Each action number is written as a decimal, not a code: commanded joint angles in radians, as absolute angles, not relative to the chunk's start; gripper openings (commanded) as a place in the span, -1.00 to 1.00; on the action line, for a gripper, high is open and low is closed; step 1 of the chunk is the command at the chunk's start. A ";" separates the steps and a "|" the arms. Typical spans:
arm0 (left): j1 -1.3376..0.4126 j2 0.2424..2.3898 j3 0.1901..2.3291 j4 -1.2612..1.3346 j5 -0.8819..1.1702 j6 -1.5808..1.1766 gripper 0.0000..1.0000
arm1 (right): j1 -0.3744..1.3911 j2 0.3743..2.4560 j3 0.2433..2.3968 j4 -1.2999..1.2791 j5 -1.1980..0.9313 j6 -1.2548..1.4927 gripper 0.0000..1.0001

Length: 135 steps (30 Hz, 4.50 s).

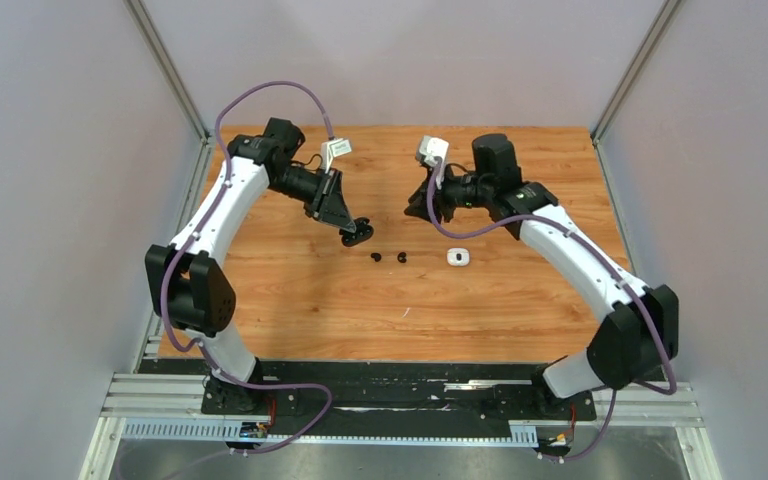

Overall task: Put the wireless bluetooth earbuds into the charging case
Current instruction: Open the charging case, then pick up the earbud from the center of the board.

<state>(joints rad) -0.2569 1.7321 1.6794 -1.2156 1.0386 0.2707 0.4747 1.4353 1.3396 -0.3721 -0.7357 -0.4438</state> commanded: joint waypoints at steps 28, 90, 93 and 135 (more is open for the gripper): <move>-0.056 1.492 1.474 -1.188 0.850 0.235 -1.00 | 0.581 2.045 1.560 -0.466 -0.689 -0.379 -0.45; -0.025 1.424 1.377 -1.184 0.831 0.228 -1.00 | 0.637 2.171 1.553 -0.403 -0.580 -0.269 -0.99; -0.025 1.424 1.377 -1.183 0.833 0.227 -1.00 | 0.636 2.163 1.555 -0.400 -0.577 -0.279 -1.00; -0.127 1.546 1.412 -0.977 0.873 -0.172 -1.00 | 0.806 1.381 1.006 0.290 -0.694 -1.166 -1.00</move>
<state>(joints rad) -0.1234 1.5616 1.3792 -1.0317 0.8429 -0.0914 0.8021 1.3849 1.0115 0.2039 -0.6182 -1.0641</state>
